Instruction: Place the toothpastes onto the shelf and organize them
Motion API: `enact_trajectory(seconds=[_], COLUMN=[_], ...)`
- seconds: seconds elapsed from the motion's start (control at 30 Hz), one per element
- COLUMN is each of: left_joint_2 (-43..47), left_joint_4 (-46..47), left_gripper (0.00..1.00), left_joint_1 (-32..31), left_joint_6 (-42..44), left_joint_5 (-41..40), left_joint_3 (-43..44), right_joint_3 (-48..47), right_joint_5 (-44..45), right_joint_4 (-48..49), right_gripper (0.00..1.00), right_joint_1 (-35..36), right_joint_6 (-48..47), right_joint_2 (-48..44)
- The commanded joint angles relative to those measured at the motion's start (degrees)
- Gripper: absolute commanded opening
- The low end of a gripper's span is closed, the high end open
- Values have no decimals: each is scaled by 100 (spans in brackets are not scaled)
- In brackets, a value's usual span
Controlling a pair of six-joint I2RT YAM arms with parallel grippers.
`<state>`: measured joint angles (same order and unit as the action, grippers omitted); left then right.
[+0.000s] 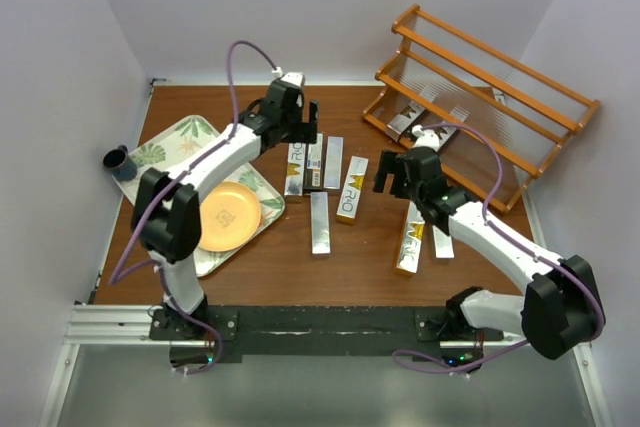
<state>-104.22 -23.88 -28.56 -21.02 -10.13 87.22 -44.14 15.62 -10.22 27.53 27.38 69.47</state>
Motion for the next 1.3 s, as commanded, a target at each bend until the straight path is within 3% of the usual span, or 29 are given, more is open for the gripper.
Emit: enact_trajectory(seconds=[0.0,0.43,1.07,1.27], left_joint_2=[-431,-1266,-1768,-1777], left_joint_4=[-442,-196,-12,-151], left_gripper=[96,85,83,83], left_joint_1=[-308,-660,-405,-379], left_joint_6=[-210,-667,-764,-737], left_joint_5=[-270,-156,134,-111], left_joint_3=[699,893,972,1007], right_joint_3=[142,389,485,494], right_joint_5=[249,759,847,855], right_joint_4=[231,371,477,477], right_gripper=[98,98,98,98], right_joint_1=[24,-11,-81,-90], right_joint_6=[-145,-329,-312,-303], right_joint_2=[-109,-30,31,49])
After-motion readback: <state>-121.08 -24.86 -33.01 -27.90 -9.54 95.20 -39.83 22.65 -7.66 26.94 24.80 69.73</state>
